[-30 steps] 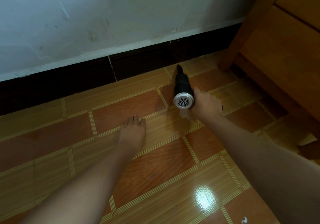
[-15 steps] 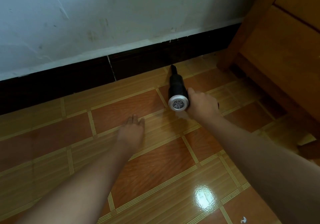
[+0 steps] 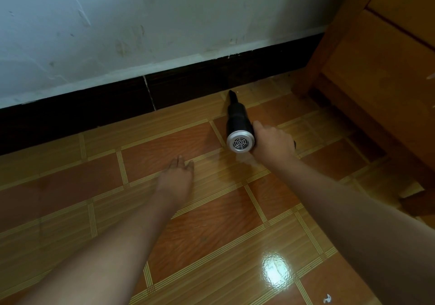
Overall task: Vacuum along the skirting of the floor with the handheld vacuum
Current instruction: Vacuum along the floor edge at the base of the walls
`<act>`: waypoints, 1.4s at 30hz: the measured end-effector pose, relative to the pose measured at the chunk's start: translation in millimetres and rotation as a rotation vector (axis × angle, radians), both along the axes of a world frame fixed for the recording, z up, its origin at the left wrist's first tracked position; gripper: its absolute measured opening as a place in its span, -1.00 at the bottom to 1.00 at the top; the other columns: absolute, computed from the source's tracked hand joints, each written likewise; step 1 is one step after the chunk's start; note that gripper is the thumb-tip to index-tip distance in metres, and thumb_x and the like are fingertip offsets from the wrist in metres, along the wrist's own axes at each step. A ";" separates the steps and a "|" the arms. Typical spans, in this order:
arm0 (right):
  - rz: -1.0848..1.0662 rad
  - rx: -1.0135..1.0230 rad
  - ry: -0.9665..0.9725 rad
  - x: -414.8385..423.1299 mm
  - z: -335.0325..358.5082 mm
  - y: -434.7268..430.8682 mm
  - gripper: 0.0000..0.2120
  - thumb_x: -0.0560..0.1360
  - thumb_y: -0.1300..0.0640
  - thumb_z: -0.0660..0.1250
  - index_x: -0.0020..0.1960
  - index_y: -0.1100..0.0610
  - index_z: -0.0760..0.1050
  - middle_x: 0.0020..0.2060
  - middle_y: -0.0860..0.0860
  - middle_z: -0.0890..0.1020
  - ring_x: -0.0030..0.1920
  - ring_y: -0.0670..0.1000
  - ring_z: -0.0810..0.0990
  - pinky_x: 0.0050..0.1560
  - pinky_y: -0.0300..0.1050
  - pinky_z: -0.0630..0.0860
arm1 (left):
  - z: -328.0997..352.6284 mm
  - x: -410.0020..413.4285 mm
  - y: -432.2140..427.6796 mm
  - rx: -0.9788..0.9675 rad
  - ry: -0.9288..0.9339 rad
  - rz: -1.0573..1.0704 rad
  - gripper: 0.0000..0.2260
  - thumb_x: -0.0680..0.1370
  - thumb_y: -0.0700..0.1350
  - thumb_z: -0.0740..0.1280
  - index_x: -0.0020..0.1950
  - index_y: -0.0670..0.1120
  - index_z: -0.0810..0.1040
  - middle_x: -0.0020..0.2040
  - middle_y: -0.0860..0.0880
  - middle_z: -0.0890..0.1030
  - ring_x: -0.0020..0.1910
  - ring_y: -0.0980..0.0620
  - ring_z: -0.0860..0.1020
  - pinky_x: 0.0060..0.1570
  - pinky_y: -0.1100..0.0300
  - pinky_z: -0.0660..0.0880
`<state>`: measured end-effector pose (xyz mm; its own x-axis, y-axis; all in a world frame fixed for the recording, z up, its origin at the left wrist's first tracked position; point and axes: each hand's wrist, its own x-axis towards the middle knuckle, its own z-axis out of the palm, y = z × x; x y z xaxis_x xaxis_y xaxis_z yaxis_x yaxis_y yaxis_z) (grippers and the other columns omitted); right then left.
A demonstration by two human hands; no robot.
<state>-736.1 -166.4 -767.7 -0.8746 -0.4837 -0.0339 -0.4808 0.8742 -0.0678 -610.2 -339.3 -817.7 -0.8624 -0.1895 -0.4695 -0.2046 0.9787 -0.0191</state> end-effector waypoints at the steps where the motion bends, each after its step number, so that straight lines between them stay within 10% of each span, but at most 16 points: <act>1: -0.017 -0.005 0.001 -1.0 -0.2 1.7 -0.75 0.48 0.07 0.30 0.08 0.15 0.36 -0.16 0.07 0.57 -0.28 0.07 0.48 -0.32 -0.14 0.31 | 1.5 0.1 1.0 0.000 -0.004 -0.001 -0.43 0.59 -0.29 0.07 0.57 -0.12 -0.06 0.55 -0.25 -0.04 0.54 -0.17 0.04 0.42 0.00 0.19; 25: -0.142 -0.193 -0.107 -13.5 -14.4 3.8 -0.66 0.37 0.08 0.45 0.04 0.12 0.38 -0.21 0.01 0.57 -0.23 0.06 0.58 -0.26 -0.04 0.52 | -4.7 -2.7 2.0 -0.029 -0.027 -0.007 -0.44 0.60 -0.28 0.06 0.56 -0.15 -0.08 0.55 -0.27 -0.05 0.54 -0.18 0.01 0.45 0.01 0.15; 42: -0.568 -1.127 -0.444 -18.0 -9.9 11.5 -0.75 0.37 0.28 0.38 -0.20 -0.04 0.40 -0.29 0.00 0.54 -0.17 0.12 0.59 -0.12 0.03 0.52 | -0.6 -1.6 1.9 -0.018 -0.008 -0.014 -0.45 0.60 -0.31 0.04 0.56 -0.15 -0.07 0.55 -0.27 -0.05 0.54 -0.18 0.00 0.45 0.02 0.14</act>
<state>-754.0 -154.9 -777.6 -0.9815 -0.0110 -0.1912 0.1786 0.3081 -0.9344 -611.8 -337.5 -818.3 -0.8614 -0.1864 -0.4726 -0.1912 0.9808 -0.0383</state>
